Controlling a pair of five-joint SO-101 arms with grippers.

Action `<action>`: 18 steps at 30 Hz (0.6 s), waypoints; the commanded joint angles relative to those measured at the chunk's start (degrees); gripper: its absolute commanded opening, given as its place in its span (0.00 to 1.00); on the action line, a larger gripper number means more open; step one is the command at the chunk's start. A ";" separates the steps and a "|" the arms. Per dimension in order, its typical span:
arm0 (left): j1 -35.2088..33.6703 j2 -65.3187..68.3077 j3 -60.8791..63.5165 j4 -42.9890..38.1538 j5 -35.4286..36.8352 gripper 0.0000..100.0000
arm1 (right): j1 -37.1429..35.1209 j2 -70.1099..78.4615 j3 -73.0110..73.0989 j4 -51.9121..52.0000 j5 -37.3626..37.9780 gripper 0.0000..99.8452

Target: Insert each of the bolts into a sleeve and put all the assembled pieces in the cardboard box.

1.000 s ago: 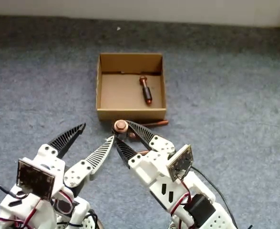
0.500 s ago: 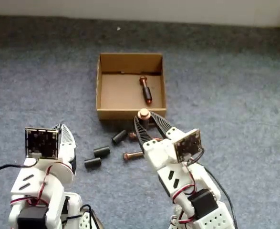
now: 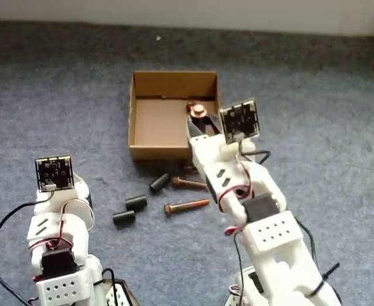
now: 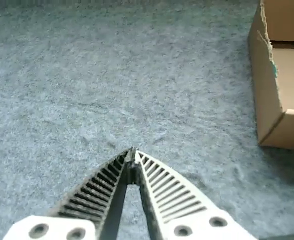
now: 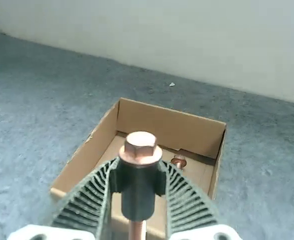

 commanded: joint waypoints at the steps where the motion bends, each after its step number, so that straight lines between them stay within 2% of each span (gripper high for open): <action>1: -0.40 -0.31 0.04 -1.93 -2.02 0.01 | 3.03 11.30 -8.66 -7.60 -0.26 0.00; 10: -0.40 -0.31 0.04 -1.93 -2.11 0.01 | 5.67 39.08 -23.60 -11.30 -0.26 0.00; 18: -0.57 -0.31 0.04 -1.93 -2.20 0.01 | 8.13 53.67 -32.75 -10.86 -0.26 0.01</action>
